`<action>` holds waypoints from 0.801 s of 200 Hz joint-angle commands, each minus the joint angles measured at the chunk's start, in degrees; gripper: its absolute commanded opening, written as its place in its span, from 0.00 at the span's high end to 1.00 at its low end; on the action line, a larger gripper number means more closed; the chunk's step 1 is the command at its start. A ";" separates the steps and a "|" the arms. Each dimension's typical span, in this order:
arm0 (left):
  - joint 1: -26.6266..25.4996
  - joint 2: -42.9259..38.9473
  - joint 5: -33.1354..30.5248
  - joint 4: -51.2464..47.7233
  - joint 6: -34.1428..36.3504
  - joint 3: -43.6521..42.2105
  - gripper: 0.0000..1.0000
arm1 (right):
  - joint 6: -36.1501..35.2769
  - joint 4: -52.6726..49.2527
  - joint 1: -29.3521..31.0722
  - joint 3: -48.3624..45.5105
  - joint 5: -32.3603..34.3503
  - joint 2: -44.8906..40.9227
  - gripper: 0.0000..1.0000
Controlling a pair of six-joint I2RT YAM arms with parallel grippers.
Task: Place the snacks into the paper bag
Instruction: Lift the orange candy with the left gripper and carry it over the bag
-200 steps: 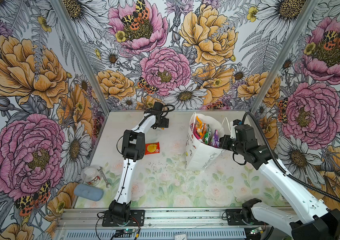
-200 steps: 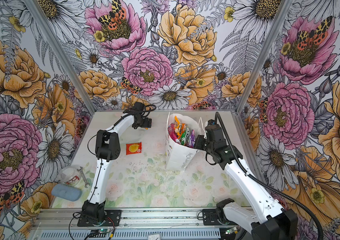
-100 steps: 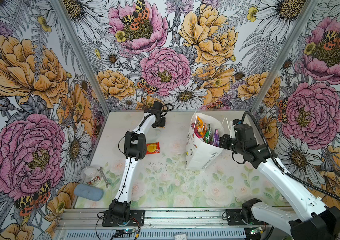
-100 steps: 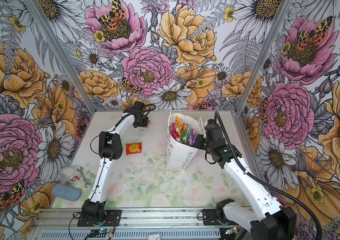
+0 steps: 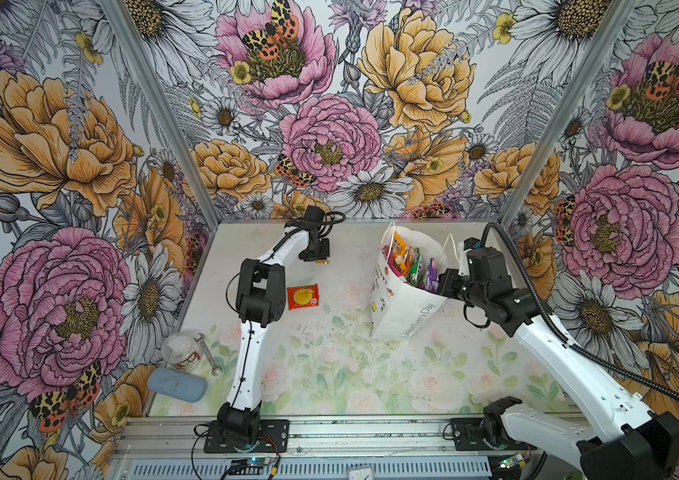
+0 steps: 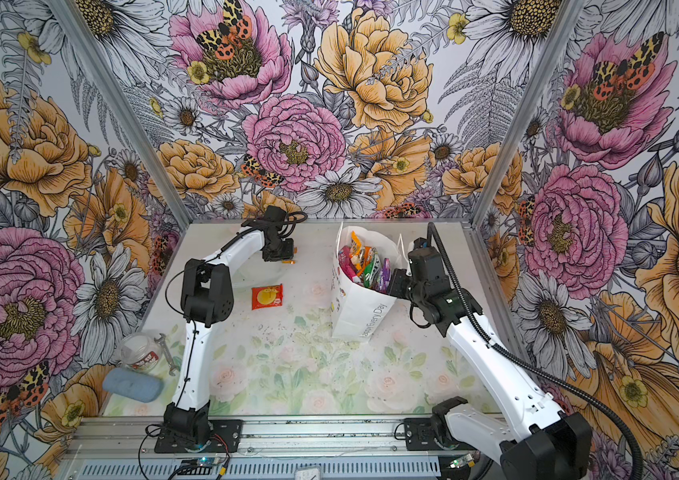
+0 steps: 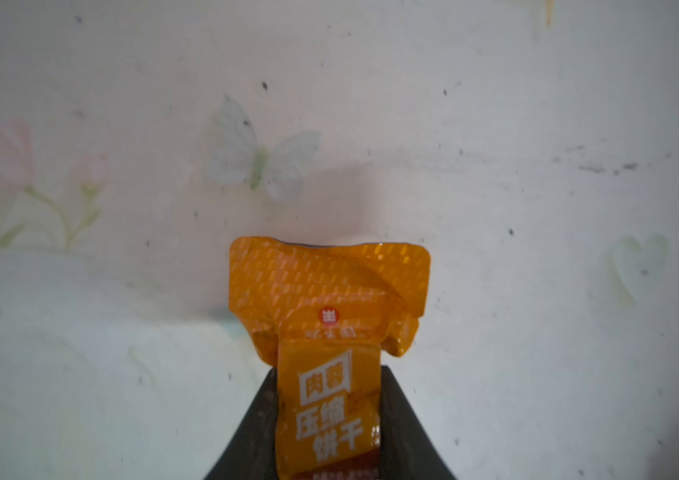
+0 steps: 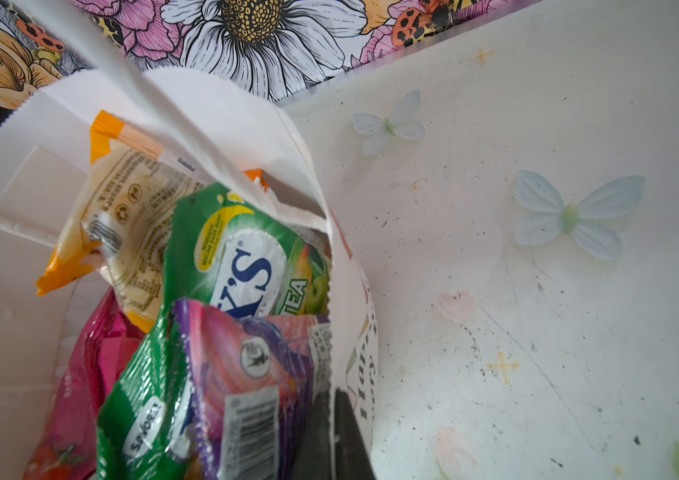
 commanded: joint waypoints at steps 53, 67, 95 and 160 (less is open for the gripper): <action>-0.56 -33.58 -0.25 12.21 -8.85 -28.68 0.74 | -1.12 1.40 0.81 2.82 4.23 0.74 1.00; -0.43 -39.10 -1.09 12.85 -10.77 -32.33 0.74 | -1.18 1.29 1.17 3.50 4.08 0.81 1.00; -1.01 -48.32 -0.52 13.25 -12.16 -35.34 0.74 | -1.81 0.93 2.17 5.54 3.70 1.72 1.00; -10.88 -53.42 -5.93 1.21 -8.61 -21.92 0.72 | -3.22 0.98 6.02 9.94 4.42 4.23 1.00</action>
